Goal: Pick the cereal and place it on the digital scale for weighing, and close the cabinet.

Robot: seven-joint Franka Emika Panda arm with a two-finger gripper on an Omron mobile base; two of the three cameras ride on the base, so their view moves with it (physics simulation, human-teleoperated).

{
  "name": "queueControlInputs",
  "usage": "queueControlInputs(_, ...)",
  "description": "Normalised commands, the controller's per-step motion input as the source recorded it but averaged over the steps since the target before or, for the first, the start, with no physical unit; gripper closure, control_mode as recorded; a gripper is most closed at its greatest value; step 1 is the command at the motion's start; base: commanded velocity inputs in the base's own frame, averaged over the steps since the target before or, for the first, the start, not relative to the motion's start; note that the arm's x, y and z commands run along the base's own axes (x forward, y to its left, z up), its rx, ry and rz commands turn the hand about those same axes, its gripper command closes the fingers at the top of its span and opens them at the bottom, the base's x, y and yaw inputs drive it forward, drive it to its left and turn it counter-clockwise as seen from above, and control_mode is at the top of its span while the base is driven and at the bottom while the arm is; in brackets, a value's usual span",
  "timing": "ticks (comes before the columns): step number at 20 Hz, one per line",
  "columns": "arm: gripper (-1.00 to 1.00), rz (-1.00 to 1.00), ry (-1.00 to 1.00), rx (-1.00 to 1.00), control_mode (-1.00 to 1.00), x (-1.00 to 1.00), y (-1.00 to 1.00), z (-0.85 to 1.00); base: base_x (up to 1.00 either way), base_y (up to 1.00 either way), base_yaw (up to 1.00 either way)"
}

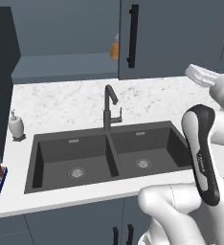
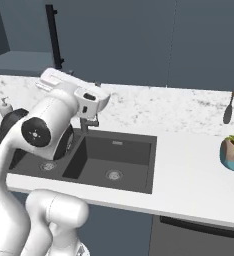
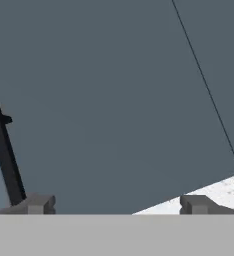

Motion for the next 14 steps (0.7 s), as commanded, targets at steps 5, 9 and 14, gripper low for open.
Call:
queueControlInputs(5,-1.00,-0.08,-0.42,0.15,-1.00,-1.00,0.13,-0.01,0.00,0.00,0.00)
queueControlInputs(9,-1.00,-0.07,-0.31,0.13,-1.00,-1.00,0.20,0.00,0.00,0.00,0.00)
queueControlInputs(14,-1.00,-0.03,-0.15,0.07,-1.00,-1.00,0.37,0.00,0.00,0.00,0.00)
